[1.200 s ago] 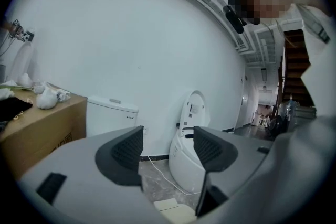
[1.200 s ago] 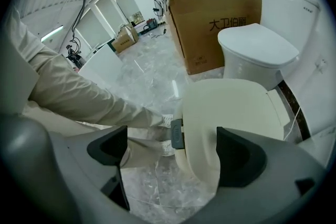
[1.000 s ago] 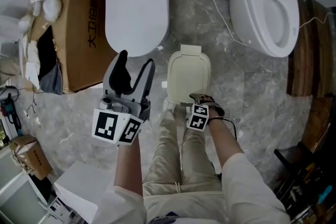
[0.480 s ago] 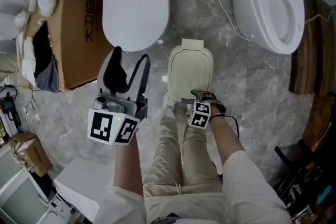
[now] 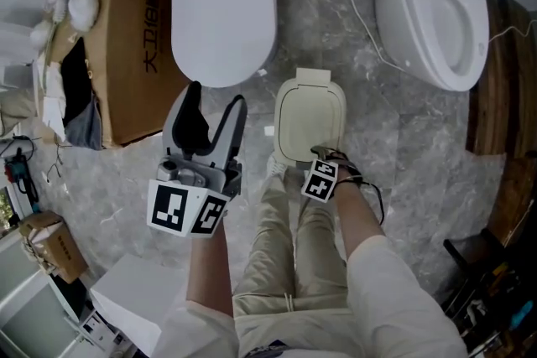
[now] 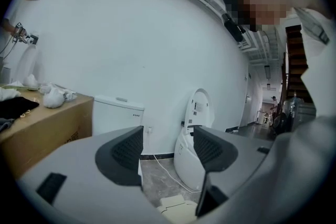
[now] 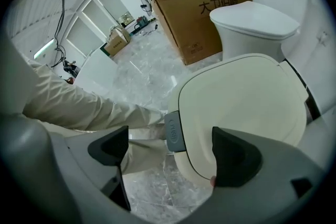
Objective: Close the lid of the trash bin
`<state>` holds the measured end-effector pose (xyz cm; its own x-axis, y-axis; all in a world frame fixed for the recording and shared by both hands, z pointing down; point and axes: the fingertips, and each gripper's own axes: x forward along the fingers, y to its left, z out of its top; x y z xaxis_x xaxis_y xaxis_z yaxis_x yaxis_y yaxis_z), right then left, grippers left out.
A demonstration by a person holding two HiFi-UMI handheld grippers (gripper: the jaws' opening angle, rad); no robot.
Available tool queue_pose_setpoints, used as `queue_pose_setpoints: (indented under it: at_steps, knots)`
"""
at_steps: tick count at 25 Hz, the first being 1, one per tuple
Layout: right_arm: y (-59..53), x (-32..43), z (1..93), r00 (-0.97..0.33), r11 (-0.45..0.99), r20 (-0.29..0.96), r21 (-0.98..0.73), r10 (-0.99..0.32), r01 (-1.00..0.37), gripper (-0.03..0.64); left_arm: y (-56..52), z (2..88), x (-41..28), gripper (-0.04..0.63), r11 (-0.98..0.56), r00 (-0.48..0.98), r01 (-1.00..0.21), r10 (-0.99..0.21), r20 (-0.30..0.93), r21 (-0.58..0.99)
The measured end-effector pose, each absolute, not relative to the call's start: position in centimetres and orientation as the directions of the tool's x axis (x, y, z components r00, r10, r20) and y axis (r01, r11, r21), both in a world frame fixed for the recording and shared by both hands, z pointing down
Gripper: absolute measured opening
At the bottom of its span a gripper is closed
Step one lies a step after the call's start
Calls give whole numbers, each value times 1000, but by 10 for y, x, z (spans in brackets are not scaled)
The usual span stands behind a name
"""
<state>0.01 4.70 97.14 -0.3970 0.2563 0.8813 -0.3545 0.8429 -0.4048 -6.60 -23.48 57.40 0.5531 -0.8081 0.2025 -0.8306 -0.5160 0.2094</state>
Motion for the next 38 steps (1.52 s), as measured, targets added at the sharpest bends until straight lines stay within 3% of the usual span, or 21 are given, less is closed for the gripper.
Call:
queue_pose_setpoints:
  at_steps: [2,5,12,18,23,31,36,38]
  knots:
    - [40,-4,969,-426,798,864,-448,270,-403,506,-234,564,-64,276,-524,559,-827,-807,191,204]
    - [34,-13,948,-520,643,807,-560,281,-522,572,-225,545,-59,276,-549,577,-815,-797,178,186]
    - [-45,19,841,-615,528,775,-465,-145,-711,552,-193,482,-51,276,-567,601,-793,-787,139,221]
    - [-100,82,682,-521,385,657,-357,-544,-851,508,-161,400,-55,276,-562,597,-789,-796,98,248]
    - [-112,111,542,-425,351,492,-241,-760,-905,454,-133,336,-59,275,-598,623,-758,-782,18,259]
    - [-83,120,377,-268,246,170,-137,-948,-959,400,-99,287,-58,275,-659,661,-709,-745,-89,251]
    - [-57,115,330,-203,199,40,-79,-978,-977,251,-93,283,-69,251,-655,651,-716,-751,-109,240]
    - [-53,114,322,-184,183,19,-58,-983,-981,230,-92,281,-73,240,-653,647,-722,-755,-108,229]
